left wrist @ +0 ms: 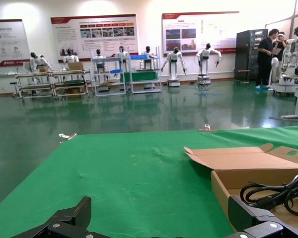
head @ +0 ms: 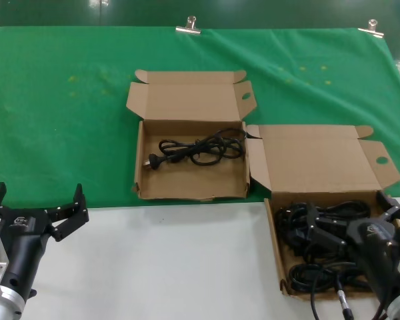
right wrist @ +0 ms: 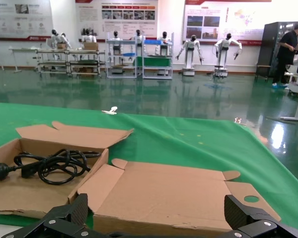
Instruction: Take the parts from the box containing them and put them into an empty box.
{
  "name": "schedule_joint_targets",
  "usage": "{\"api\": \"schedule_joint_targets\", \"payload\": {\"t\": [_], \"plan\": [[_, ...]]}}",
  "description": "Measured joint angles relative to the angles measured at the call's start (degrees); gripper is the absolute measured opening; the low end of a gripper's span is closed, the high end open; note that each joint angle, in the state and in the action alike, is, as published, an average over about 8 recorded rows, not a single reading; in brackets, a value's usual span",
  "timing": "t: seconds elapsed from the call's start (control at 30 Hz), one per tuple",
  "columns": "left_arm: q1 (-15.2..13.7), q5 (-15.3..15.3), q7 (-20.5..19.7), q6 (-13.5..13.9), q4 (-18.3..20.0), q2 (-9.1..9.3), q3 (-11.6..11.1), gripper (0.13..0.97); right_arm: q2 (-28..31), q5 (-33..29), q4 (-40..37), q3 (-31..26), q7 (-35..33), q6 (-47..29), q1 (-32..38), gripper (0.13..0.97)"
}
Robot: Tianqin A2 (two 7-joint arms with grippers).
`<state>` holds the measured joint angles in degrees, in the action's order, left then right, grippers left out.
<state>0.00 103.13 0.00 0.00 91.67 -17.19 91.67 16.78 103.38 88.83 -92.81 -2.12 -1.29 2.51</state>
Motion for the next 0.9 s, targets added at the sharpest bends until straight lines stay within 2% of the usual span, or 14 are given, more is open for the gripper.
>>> {"api": "schedule_joint_targets", "payload": {"t": [0.9], "plan": [[0.00, 0.00, 0.00, 0.00, 0.00, 0.00, 0.00, 0.966, 0.00, 0.00, 0.00, 0.00, 0.00, 0.00, 0.00, 0.966]]}}
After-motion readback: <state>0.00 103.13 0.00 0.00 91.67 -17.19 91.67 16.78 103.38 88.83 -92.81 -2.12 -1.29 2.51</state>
